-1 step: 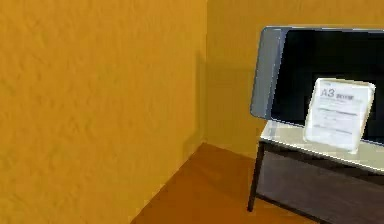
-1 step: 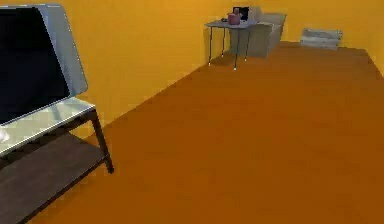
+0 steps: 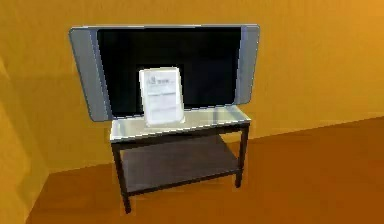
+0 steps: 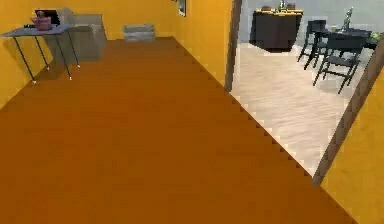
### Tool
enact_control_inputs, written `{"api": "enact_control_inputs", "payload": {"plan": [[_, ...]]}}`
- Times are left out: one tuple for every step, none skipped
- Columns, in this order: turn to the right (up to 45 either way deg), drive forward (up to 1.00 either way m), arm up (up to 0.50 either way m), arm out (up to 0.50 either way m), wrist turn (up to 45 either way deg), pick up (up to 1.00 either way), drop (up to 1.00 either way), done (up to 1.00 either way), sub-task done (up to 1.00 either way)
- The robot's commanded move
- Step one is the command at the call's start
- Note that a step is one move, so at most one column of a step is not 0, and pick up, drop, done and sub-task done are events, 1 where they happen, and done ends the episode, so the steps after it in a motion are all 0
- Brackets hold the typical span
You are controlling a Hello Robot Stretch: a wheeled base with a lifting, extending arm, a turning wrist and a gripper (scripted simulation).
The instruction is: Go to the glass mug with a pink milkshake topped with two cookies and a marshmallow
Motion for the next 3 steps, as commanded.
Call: {"api": "enact_control_inputs", "payload": {"plan": [[45.0, 0.0, 0.0, 0.0, 0.0, 0.0, 0.0, 0.0, 0.0], [45.0, 0.0, 0.0, 0.0, 0.0, 0.0, 0.0, 0.0, 0.0], [21.0, 0.0, 0.0, 0.0, 0.0, 0.0, 0.0, 0.0, 0.0]]}}
